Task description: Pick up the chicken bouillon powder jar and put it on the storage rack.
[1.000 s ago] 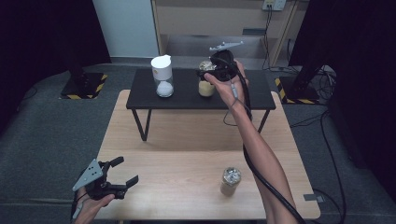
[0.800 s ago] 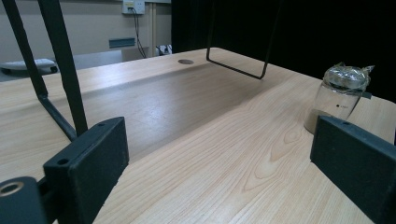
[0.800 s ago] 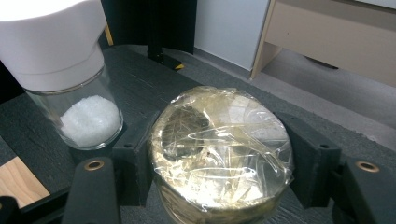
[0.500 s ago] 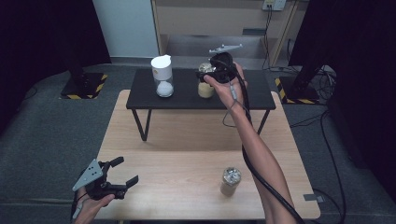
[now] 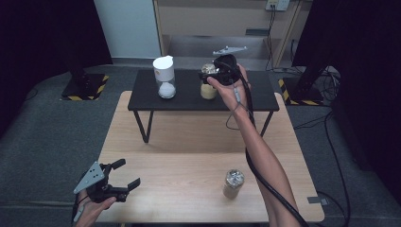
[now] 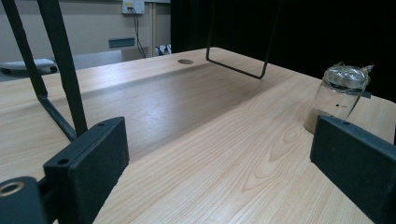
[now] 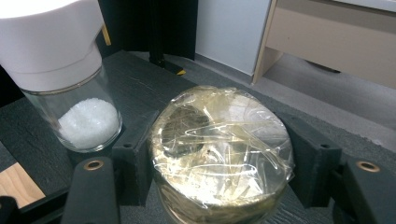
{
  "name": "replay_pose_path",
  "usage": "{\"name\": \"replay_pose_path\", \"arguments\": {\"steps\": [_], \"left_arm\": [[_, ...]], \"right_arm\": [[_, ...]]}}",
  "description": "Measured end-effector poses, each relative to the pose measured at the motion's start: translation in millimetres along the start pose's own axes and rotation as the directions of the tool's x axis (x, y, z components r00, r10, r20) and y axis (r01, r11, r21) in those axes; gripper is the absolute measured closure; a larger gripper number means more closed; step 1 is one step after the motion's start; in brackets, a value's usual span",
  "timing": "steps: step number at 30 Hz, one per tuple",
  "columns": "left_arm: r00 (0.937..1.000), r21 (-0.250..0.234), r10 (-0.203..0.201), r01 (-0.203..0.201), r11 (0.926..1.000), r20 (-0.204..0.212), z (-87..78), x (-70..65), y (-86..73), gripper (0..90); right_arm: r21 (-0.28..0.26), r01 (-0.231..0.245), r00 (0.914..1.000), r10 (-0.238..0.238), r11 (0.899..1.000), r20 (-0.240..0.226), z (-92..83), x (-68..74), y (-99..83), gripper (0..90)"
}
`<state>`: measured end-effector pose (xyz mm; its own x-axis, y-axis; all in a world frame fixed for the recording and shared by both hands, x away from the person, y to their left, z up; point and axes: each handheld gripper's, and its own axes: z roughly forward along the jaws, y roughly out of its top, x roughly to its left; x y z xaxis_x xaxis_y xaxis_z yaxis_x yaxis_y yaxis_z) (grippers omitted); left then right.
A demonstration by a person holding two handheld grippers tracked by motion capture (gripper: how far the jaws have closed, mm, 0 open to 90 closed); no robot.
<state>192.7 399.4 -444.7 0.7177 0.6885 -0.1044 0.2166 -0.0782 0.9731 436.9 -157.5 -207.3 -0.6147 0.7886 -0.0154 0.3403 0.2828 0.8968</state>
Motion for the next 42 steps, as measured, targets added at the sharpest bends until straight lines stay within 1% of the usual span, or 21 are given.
{"name": "replay_pose_path", "arguments": {"steps": [3,5,6,9,12,14,16,19,22,29,36,39,42], "left_arm": [[1.0,0.0,0.0,0.0,1.0,-0.001,-0.2,-0.1,0.0,3.3],[1.0,-0.001,-0.001,0.001,1.0,0.001,-0.1,0.1,-0.1,3.4],[1.0,0.0,0.0,0.0,1.0,0.0,-0.1,0.0,0.0,3.3],[1.0,0.0,0.0,0.0,1.0,0.0,0.1,0.0,-0.1,3.3],[1.0,0.0,0.0,0.0,1.0,0.0,0.0,-0.2,0.0,3.4],[1.0,0.0,-0.001,0.001,1.0,0.0,0.0,0.0,-0.1,3.3],[1.0,0.0,-0.001,0.001,1.0,-0.001,0.0,0.0,-0.1,3.4],[1.0,0.0,0.0,0.0,1.0,0.0,-0.1,-0.1,0.1,3.3],[1.0,0.001,0.0,0.0,1.0,0.0,0.1,-0.1,0.0,3.3],[1.0,0.001,0.001,-0.001,1.0,0.0,0.4,-0.4,0.1,3.4],[1.0,0.002,0.001,-0.001,1.0,-0.001,0.5,-0.7,0.2,3.3],[1.0,0.002,0.0,0.0,1.0,-0.001,0.5,-0.6,0.2,3.4],[1.0,0.002,0.001,-0.001,1.0,-0.002,0.6,-0.6,0.2,3.3]], "right_arm": [[-0.007,0.0,1.0,0.0,1.0,0.0,0.0,0.0,-2.4,34.7],[-0.008,-0.006,1.0,0.006,1.0,0.0,-0.3,-1.2,-3.4,32.7],[-0.013,-0.016,0.9998,0.016,1.0,-0.007,-0.8,-2.7,-4.9,30.7],[-0.025,-0.019,0.9998,0.019,1.0,-0.006,-1.1,-3.6,-8.3,21.4],[-0.062,-0.027,0.9996,0.027,0.998,-0.008,-2.8,-5.7,-12.2,12.6],[-0.071,-0.027,0.9995,0.025,0.997,-0.021,-3.9,-7.6,-11.8,10.0],[-0.081,-0.011,0.9999,0.011,0.997,-0.008,-6.4,-4.8,-11.0,9.3],[-0.093,-0.003,1.0,0.003,0.996,-0.006,-11.9,-4.4,-8.5,9.1],[-0.102,-0.003,1.0,0.003,0.995,-0.004,-19.2,-5.6,-5.8,9.2],[-0.114,0.029,0.9996,-0.029,0.993,0.002,-40.0,-7.3,-0.7,9.3],[-0.132,0.057,0.9981,-0.059,0.99,-0.015,-62.6,-7.5,-2.0,9.3],[-0.152,0.041,0.9977,-0.049,0.988,-0.048,-72.3,-11.5,-7.2,9.3],[-0.166,0.045,0.9968,-0.056,0.985,-0.058,-83.7,-11.9,-13.2,9.3]]}}
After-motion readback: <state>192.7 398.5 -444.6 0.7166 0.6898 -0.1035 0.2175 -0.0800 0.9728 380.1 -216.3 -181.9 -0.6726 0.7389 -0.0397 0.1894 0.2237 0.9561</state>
